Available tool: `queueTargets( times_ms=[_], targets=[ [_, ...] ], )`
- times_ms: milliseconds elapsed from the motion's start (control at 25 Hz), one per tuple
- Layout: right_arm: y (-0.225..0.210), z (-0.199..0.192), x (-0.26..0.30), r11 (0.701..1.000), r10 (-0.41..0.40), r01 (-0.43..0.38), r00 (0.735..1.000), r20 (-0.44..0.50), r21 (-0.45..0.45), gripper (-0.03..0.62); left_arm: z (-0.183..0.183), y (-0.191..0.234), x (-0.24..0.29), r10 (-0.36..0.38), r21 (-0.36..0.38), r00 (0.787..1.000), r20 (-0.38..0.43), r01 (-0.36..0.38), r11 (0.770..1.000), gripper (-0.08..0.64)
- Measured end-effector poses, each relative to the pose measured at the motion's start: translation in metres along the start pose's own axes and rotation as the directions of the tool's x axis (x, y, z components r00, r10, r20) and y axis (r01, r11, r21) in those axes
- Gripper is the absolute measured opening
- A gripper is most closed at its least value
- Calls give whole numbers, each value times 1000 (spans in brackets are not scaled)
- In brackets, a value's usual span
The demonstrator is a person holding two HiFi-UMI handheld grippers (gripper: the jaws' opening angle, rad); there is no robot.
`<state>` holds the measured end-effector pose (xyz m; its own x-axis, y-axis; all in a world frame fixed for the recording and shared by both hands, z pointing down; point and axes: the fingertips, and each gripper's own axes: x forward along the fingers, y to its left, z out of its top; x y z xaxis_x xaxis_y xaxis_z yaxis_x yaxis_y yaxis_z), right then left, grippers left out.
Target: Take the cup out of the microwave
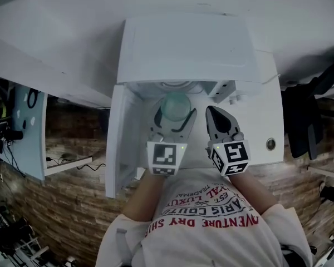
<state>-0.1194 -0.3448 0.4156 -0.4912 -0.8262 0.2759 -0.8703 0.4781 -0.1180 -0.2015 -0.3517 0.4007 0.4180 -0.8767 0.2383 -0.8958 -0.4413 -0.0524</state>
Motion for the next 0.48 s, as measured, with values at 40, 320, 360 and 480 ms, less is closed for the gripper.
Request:
queueTargets(
  times_ms=[40, 320, 360, 480],
  targets=[
    [1, 5, -1, 1000, 3, -3, 1000, 14, 2, 11, 7, 1, -2, 2, 5, 1000, 15, -2, 1000, 366],
    [3, 38, -8, 999, 23, -19, 994, 105, -39, 9, 37, 5, -8, 12, 33, 997, 72, -14, 999, 365],
    [4, 41, -8, 998, 23, -16, 993, 112, -57, 10, 39, 5, -8, 12, 33, 997, 78, -14, 999, 365],
    [5, 43, -9, 995, 24, -13, 993, 117, -96, 9, 43, 4, -8, 8, 30, 996, 88, -10, 999, 365]
  ],
)
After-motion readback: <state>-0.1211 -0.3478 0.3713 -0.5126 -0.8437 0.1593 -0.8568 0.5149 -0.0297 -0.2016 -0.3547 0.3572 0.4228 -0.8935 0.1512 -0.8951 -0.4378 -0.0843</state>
